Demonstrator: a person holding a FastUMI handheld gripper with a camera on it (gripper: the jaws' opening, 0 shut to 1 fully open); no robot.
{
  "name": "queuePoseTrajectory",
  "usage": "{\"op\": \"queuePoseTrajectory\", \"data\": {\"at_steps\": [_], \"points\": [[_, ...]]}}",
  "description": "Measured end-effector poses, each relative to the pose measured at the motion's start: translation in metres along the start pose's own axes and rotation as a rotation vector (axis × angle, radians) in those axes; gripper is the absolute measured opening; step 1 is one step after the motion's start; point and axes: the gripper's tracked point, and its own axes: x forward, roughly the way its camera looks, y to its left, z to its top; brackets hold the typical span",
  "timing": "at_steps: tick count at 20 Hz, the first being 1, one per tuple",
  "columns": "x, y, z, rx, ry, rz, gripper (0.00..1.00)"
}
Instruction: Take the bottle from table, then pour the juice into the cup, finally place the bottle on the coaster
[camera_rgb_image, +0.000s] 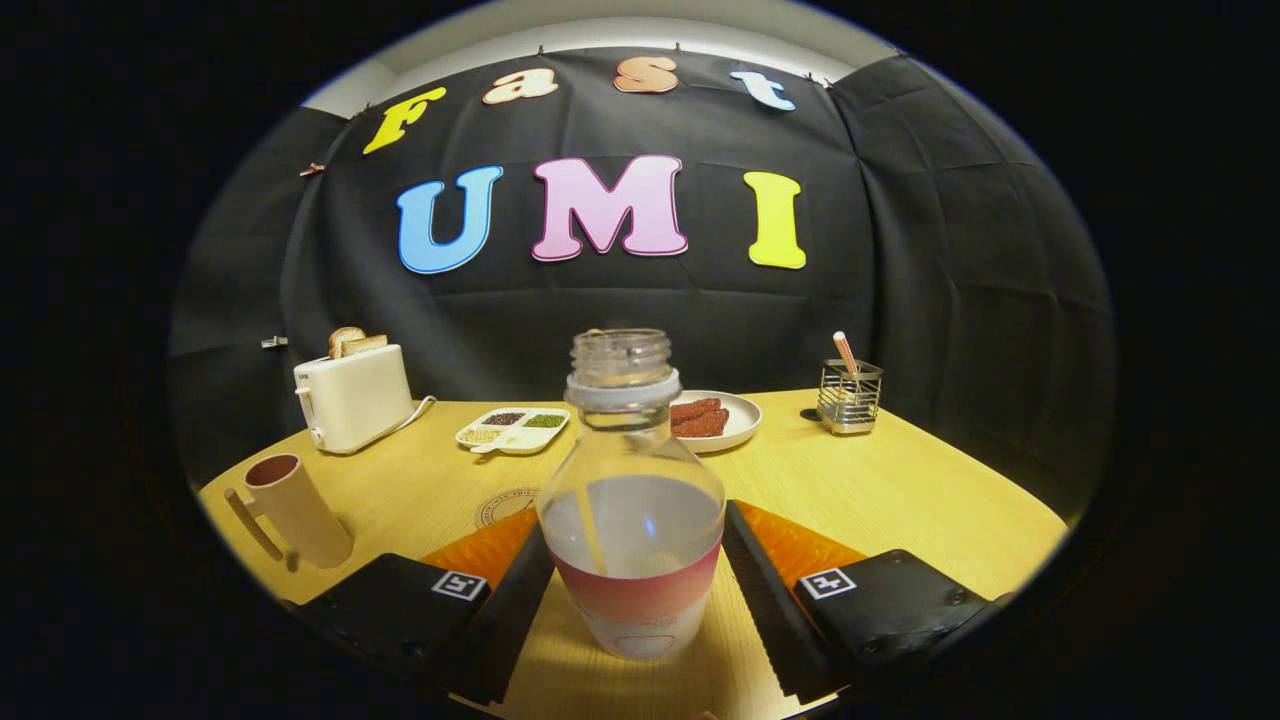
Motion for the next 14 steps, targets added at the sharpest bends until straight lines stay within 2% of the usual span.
{"op": "queuePoseTrajectory", "data": {"at_steps": [1, 2, 4, 10, 14], "points": [[0.001, 0.0, 0.004, 0.003, -0.014, -0.001, 0.96], [0.001, -0.001, 0.007, -0.001, -0.027, -0.003, 0.88], [0.005, -0.001, 0.008, -0.005, -0.036, 0.006, 0.81], [0.007, 0.003, 0.008, -0.034, -0.002, 0.056, 0.77], [0.001, 0.019, 0.042, -0.138, -0.038, 0.097, 0.76]]}}
